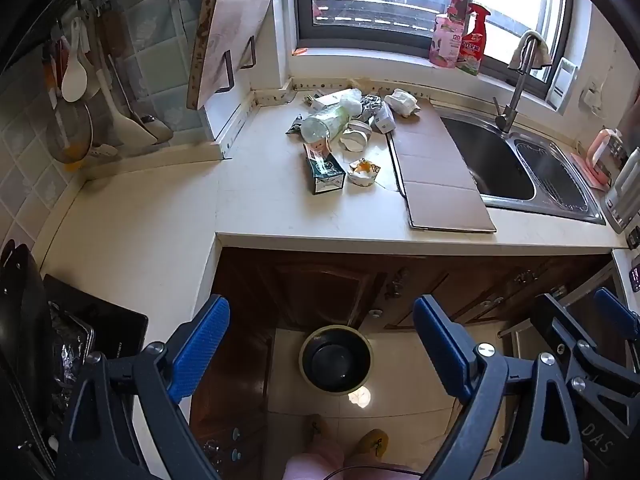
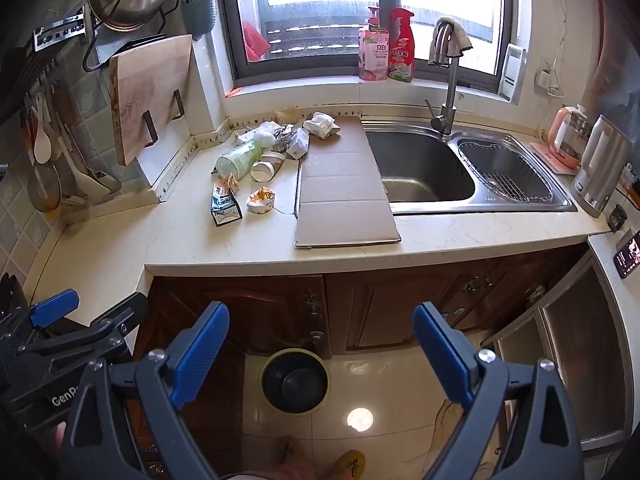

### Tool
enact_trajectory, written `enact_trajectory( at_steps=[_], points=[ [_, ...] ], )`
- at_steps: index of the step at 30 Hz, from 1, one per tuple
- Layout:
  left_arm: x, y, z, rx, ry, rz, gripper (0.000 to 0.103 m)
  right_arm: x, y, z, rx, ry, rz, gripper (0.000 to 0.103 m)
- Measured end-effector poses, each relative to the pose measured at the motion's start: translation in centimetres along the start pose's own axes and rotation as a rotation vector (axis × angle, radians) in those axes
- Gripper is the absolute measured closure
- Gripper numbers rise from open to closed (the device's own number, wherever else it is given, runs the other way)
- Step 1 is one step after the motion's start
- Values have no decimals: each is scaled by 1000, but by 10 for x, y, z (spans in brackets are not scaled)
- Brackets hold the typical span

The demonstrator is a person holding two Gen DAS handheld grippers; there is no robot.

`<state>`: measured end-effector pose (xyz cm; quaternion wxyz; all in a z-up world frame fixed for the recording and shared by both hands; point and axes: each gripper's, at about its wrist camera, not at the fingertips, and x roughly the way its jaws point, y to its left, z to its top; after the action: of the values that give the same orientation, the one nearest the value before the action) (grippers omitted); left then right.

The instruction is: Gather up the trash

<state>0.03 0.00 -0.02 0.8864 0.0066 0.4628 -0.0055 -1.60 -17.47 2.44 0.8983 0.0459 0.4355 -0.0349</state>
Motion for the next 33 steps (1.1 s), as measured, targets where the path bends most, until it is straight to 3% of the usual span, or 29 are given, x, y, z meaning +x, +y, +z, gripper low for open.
enact_trajectory(
  at_steps=[33],
  points=[
    [3,-15,-5,7,20,-19,13,3,-16,-8,20,23,12,9]
  ],
)
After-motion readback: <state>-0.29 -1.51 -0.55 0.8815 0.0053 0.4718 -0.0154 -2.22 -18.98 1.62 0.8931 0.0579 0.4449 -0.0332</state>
